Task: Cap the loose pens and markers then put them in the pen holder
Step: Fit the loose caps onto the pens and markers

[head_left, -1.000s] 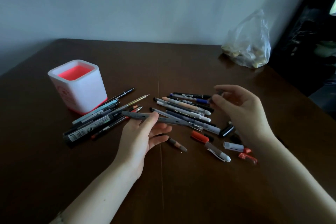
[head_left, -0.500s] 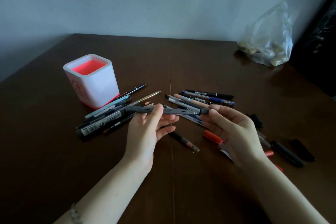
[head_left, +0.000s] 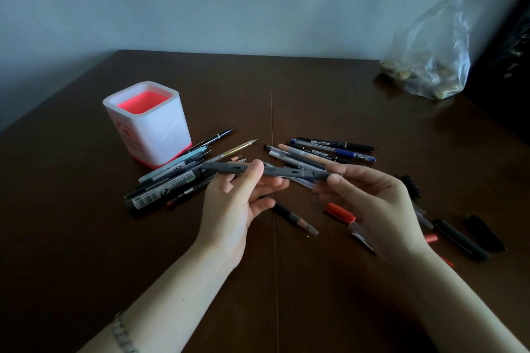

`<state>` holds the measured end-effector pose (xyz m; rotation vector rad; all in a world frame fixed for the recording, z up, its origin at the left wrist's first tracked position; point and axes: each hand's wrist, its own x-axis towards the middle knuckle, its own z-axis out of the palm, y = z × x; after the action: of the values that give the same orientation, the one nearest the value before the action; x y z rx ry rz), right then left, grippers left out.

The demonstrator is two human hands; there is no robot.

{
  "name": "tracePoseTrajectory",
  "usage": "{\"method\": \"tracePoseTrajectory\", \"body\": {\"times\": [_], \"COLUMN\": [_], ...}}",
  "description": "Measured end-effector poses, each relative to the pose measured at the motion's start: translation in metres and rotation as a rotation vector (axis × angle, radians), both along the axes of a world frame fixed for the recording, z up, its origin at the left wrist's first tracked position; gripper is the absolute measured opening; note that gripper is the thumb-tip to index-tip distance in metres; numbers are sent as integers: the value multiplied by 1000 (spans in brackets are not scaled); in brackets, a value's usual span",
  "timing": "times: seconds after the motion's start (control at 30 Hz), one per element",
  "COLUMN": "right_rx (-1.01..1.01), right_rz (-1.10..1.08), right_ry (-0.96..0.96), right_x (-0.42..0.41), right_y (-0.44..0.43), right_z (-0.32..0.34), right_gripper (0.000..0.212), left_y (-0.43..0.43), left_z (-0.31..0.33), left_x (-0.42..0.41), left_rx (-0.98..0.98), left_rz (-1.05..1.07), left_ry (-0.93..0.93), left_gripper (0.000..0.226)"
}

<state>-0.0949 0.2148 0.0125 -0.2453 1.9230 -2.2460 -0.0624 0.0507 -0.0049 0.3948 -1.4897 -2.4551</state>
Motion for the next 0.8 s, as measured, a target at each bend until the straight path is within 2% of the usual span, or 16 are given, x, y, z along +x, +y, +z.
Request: {"method": "tracePoseTrajectory", "body": {"times": [0.1, 0.37, 0.43, 0.5, 0.6, 0.67, 0.73, 0.8], "right_rx": [95, 20, 20, 109, 428, 583, 626, 689], "right_rz": [53, 26, 21, 65, 165, 132, -11, -246], "right_ry": [63, 34, 36, 63, 249, 351, 397, 423], "right_x": [3, 6, 5, 7, 9, 6, -2, -12], "right_y": [0, -1, 0, -1, -5, -3, 5, 15], "right_z": [-1, -7, -6, -5, -3, -2, -1, -1], "right_gripper": [21, 18, 17, 14, 16, 23, 23, 20], "left_y": [2, 7, 8, 11, 15, 9, -7, -26], "left_z": [0, 2, 0, -2, -3, 5, 14, 19], "left_x": [3, 8, 8, 9, 13, 13, 11, 9], "left_rx": [-63, -181, -181, -223, -449, -621, -800, -1048], "left_rz": [-22, -45, -54, -74, -115, -144, -156, -25], "left_ry": [26, 186, 184, 170, 149, 144, 102, -4], "left_gripper": [5, 21, 16, 6, 6, 5, 15, 19]}}
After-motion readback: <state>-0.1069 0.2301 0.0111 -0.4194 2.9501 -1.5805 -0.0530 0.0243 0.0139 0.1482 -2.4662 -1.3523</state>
